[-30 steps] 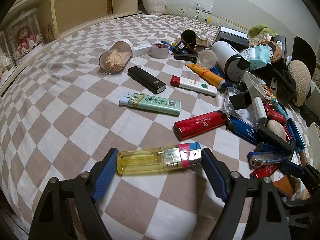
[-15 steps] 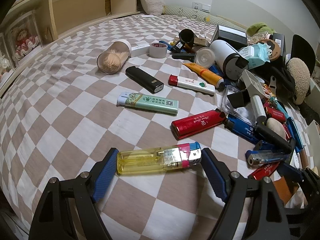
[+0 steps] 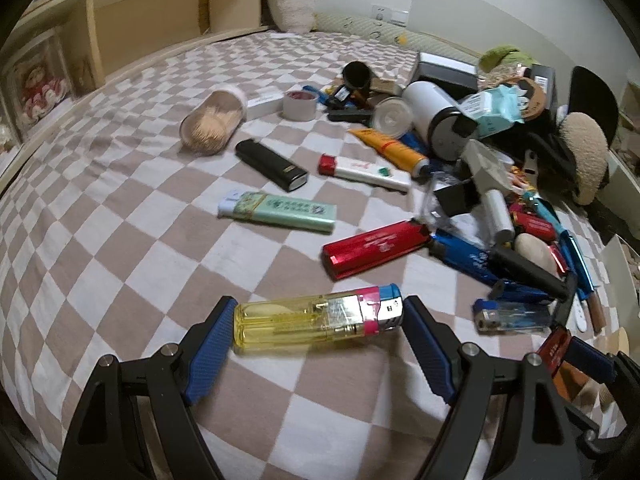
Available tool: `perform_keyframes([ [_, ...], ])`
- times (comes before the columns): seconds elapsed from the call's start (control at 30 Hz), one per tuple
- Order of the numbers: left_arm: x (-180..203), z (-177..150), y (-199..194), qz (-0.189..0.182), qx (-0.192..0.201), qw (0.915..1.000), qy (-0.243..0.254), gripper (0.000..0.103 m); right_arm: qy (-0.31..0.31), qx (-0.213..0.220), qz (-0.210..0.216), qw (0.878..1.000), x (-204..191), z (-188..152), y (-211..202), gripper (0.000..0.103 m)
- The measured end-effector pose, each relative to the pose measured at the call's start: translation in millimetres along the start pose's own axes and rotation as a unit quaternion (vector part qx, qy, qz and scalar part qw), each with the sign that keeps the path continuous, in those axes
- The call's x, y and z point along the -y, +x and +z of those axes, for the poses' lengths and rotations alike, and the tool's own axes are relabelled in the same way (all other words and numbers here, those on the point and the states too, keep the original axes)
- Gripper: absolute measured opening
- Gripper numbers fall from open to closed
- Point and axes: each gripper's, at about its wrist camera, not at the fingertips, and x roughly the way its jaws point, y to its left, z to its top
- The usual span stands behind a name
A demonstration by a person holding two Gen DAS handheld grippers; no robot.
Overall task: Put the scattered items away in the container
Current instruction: 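Close the right tool on the red lighter while the left tool holds the yellow lighter, then carry the yellow lighter and red lighter in both tools to the white box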
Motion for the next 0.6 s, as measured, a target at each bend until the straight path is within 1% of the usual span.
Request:
perform_keyframes([
  [0.07, 2, 1, -3, -0.010, 0.004, 0.9999, 0.000, 0.083, 0.008, 0.006, -0.005, 1.000, 3, 1, -4, 0.082],
  [0.2, 8, 6, -9, -0.028, 0.015, 0.9995, 0.001, 0.083, 0.027, 0.021, -0.002, 0.999, 9, 4, -13, 0.082],
  [0.5, 33, 7, -32, -0.053, 0.045, 0.9966, 0.045, 0.083, 0.055, 0.066, 0.007, 0.996, 26, 14, -46, 0.082],
  [0.6, 40, 11, -39, -0.065, 0.052, 0.9953, 0.051, 0.083, 0.060, 0.075, 0.005, 0.995, 30, 15, -54, 0.082],
])
